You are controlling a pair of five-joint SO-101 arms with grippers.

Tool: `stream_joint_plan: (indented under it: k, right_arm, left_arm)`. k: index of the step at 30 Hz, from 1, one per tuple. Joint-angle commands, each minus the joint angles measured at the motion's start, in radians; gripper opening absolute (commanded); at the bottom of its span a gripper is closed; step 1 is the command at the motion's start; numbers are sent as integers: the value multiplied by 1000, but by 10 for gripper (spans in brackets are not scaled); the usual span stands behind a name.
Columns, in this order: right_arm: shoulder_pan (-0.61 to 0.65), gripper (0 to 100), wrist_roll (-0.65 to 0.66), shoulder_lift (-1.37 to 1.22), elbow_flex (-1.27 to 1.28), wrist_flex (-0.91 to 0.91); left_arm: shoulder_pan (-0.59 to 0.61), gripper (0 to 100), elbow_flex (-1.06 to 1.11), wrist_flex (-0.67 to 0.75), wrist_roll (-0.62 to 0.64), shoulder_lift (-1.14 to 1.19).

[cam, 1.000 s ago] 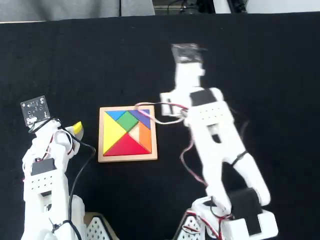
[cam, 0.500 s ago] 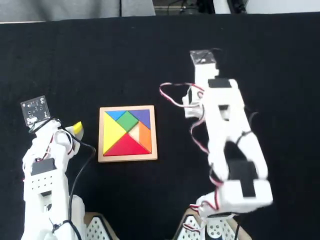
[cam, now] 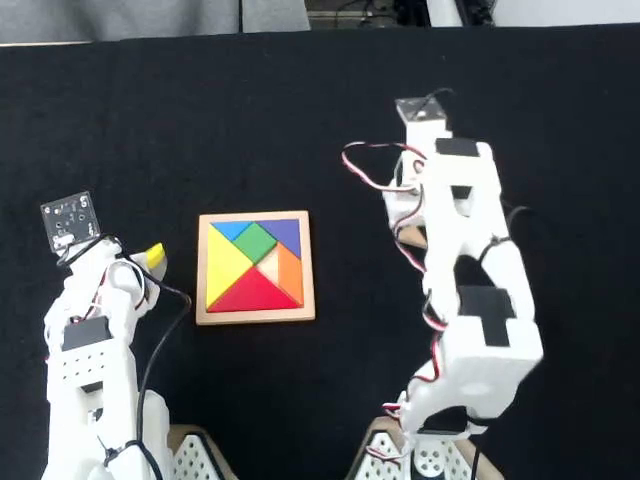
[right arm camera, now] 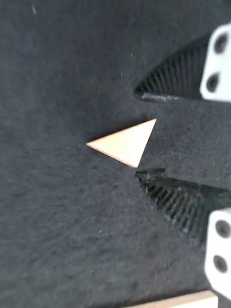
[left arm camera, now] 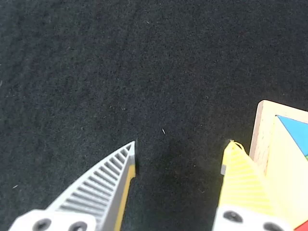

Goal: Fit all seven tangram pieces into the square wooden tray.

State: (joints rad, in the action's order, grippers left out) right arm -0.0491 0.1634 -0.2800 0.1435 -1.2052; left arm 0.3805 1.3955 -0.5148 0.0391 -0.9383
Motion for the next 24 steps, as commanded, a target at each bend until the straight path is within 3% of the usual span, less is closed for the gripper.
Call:
stream_joint_plan:
  k: [1, 24]
  right_arm:
    - [18, 221, 38, -15, -53, 2]
    - [6, 219, 46, -163, -179, -54]
  left_arm:
    - [1, 288, -7, 15, 2, -15]
    - [1, 288, -7, 15, 2, -15]
